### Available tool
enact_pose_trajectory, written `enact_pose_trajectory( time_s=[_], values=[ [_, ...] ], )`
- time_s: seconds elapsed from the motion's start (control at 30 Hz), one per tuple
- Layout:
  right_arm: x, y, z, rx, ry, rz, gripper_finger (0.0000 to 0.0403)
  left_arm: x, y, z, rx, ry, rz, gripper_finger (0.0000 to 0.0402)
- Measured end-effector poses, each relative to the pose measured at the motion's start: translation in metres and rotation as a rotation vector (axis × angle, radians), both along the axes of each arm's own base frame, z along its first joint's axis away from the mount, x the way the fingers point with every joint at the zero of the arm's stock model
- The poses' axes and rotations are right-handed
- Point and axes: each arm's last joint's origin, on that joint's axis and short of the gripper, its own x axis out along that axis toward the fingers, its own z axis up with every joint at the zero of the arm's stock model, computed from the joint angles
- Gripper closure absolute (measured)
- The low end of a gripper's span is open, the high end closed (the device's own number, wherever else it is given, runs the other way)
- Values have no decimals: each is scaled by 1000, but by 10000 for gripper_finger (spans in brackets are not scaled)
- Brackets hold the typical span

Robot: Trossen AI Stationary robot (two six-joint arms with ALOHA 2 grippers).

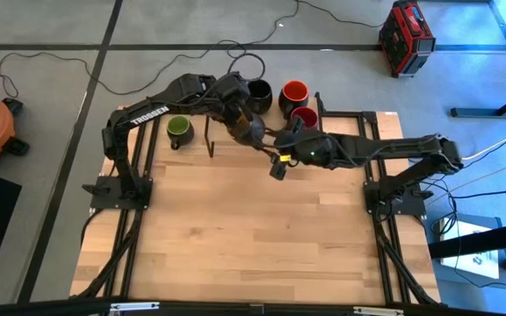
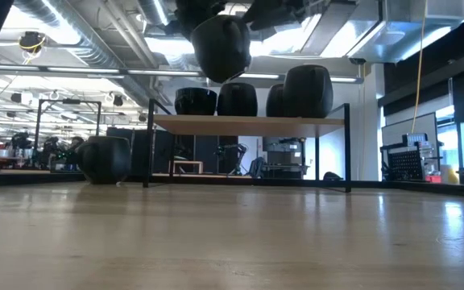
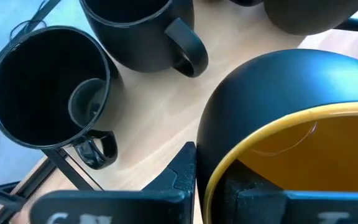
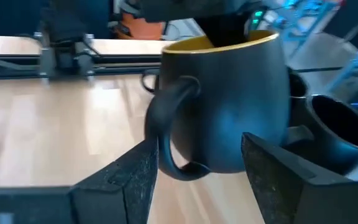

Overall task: Place coffee mugs
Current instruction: Put the yellow mug on the shelf

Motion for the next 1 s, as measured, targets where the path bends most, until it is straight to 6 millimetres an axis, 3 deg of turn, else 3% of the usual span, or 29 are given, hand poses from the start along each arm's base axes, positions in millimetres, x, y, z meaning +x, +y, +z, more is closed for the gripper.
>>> enact_pose_trajectory(
  time_s=[0.2, 0.57, 0.73, 1.0],
  values=[
    [4, 15, -3, -74, -8, -92, 185, -2, 6, 0, -8, -8, 16, 384],
    [27, 15, -24, -159, 3, -219, 199, 1, 7, 2, -3, -49, -16, 384],
    [30, 14, -27, -171, 5, -242, 246, 2, 7, 3, -6, -58, -20, 384],
    [31, 15, -25, -193, 3, -209, 357, 2, 7, 4, -10, -69, -19, 384]
  ],
)
